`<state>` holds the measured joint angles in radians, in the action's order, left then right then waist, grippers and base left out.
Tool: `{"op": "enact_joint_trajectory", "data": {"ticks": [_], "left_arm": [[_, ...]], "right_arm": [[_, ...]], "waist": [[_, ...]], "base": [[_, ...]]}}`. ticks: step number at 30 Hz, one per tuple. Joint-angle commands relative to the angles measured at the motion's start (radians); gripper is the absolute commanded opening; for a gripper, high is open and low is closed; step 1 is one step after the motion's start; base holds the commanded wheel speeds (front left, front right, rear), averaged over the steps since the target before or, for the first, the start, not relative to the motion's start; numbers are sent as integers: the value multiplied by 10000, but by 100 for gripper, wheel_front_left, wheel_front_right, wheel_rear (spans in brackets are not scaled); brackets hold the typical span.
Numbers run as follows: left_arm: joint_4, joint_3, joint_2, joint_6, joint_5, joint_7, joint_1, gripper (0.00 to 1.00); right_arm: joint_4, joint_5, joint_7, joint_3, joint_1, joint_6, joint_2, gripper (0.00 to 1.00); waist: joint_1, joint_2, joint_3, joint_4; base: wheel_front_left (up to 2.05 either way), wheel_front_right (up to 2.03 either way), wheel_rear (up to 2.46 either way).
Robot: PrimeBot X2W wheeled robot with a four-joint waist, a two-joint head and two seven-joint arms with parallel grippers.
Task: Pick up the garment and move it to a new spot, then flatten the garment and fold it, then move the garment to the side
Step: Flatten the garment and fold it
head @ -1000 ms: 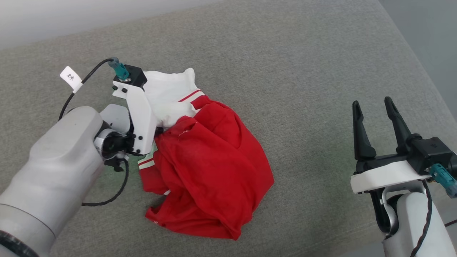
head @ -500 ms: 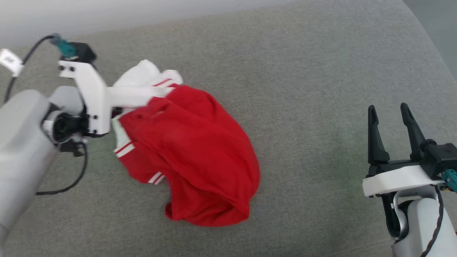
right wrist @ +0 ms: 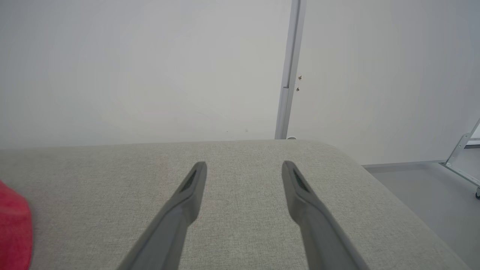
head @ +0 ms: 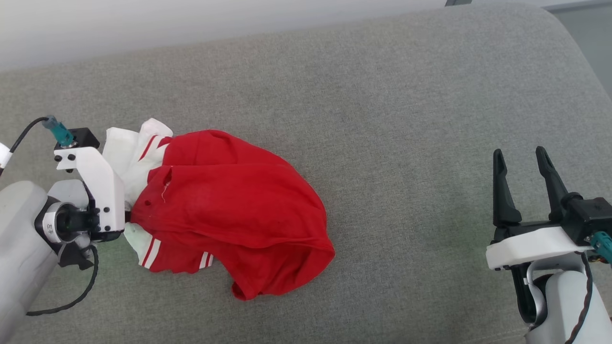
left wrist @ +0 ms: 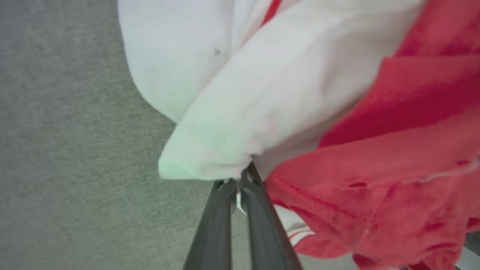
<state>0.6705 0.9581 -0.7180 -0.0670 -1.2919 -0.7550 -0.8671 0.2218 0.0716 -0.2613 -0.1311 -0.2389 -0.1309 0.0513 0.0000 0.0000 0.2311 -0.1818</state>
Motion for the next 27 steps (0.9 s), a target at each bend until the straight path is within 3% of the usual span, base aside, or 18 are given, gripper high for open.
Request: {"op": "enact_joint_trajectory", "data": {"ticks": [1,11,21,27], "left_arm": [[-135,-28,-37,-87,96,55,69,100],[-1597,54,-429,-597,419,-564,-742,100],[-3006,289,-385,-1075,526,-1189,-867,100],[-2981,836,-268,-990,975,-1061,-429,100]], "right_arm": [[19,-38,-45,-14,103,3,-2,100],[110,-156,-47,61,305,3,-2,100],[1,-3,-46,169,299,3,-3,100],[-25,149,-46,207,155,5,-4,100]], "waist": [[0,0,-83,29],[0,0,-558,-16],[0,0,-554,-324],[0,0,-336,-531]], "base": [[0,0,0],[0,0,0],[0,0,0],[0,0,0]]}}
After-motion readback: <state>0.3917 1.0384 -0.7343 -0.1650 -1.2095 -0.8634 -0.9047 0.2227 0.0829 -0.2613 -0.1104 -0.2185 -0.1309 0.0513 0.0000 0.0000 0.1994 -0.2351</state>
